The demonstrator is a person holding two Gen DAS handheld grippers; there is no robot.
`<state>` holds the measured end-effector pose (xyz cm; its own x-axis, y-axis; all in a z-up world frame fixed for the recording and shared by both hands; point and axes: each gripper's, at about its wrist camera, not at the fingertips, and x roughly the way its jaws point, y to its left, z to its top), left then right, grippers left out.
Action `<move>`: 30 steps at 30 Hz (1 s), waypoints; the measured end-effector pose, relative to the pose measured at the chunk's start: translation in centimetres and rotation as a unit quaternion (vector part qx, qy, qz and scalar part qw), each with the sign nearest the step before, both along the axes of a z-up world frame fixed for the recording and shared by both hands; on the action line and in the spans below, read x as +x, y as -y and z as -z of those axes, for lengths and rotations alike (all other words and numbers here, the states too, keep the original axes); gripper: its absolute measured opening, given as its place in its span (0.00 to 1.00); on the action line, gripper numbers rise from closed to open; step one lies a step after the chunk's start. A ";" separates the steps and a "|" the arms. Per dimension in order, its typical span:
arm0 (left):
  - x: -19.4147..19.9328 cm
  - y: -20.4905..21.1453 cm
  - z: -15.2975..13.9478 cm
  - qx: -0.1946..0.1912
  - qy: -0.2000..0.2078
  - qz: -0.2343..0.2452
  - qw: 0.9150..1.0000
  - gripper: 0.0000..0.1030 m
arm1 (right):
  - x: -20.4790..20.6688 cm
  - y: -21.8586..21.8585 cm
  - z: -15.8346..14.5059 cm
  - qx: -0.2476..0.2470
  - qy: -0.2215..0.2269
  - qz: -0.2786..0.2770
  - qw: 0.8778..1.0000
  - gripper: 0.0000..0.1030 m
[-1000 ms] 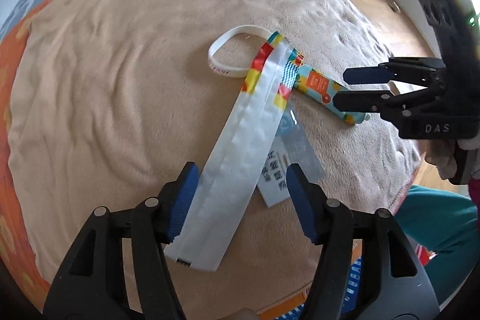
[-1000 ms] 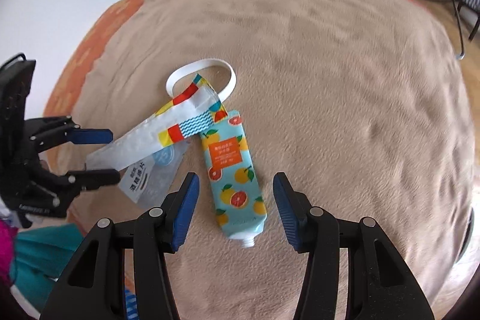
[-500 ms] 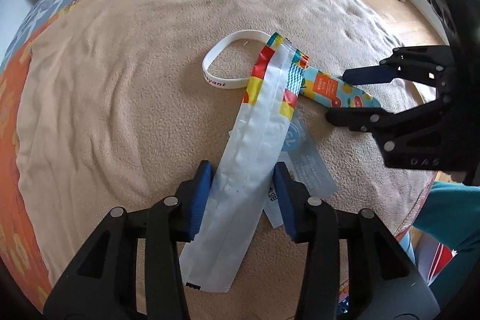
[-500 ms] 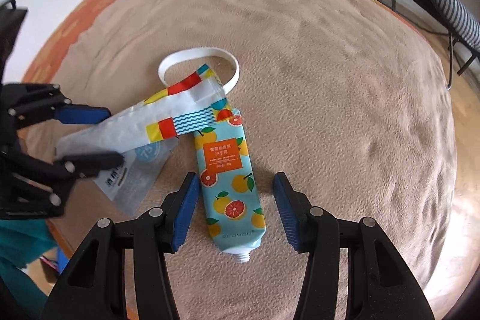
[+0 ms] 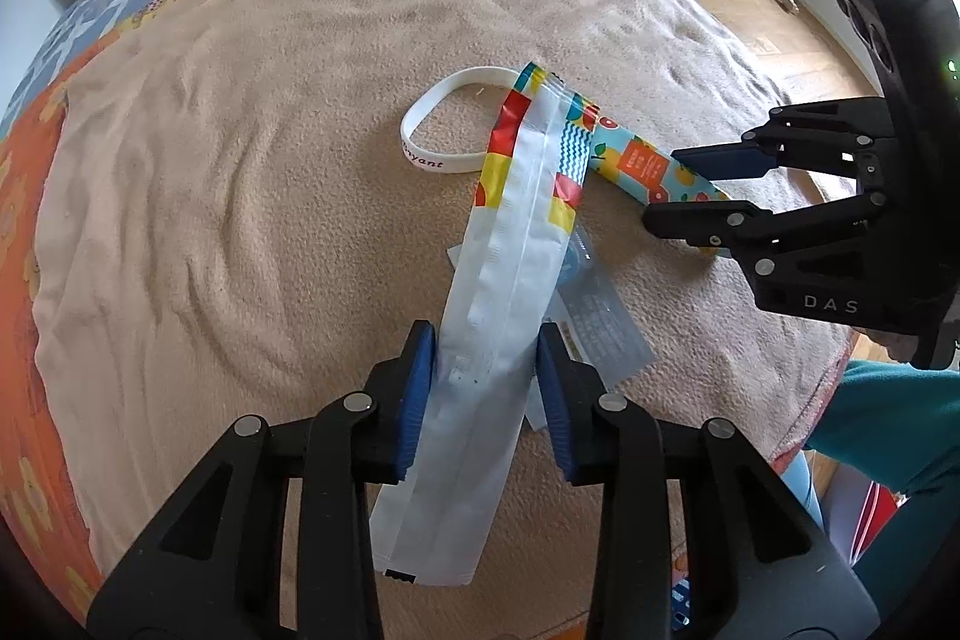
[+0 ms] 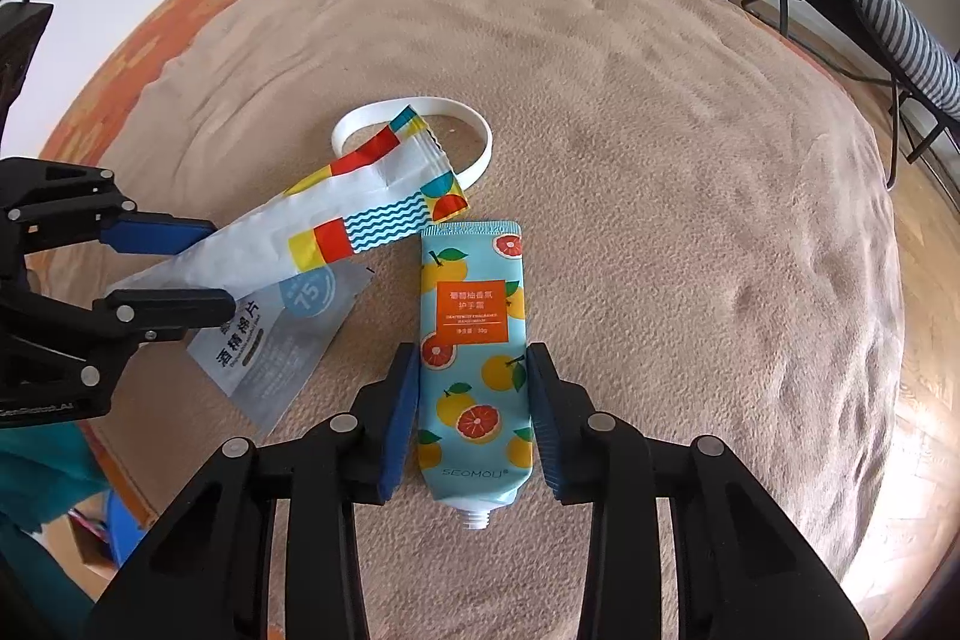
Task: Collect trash
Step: 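Grasp the orange-print hand cream tube with the right gripper while the left holds the strip, then carry the strip in the left gripper and tube in the right over the basket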
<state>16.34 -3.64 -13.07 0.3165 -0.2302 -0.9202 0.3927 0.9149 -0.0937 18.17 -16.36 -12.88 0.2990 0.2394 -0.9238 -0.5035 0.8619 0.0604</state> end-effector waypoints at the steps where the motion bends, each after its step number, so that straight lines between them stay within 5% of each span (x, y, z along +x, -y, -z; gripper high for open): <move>1: -0.1 0.0 -0.1 -0.001 0.000 0.000 1.000 0.34 | 0.0 0.1 -0.1 0.000 0.002 0.000 1.000 0.33; 13: -2.1 -1.7 -2.4 -0.027 0.010 -0.010 1.000 0.33 | -1.6 0.3 -2.5 0.019 0.020 0.007 1.000 0.33; 30: -9.1 -3.9 -5.0 -0.031 0.029 -0.027 0.999 0.33 | -9.2 0.8 -6.0 0.043 0.037 -0.005 0.998 0.33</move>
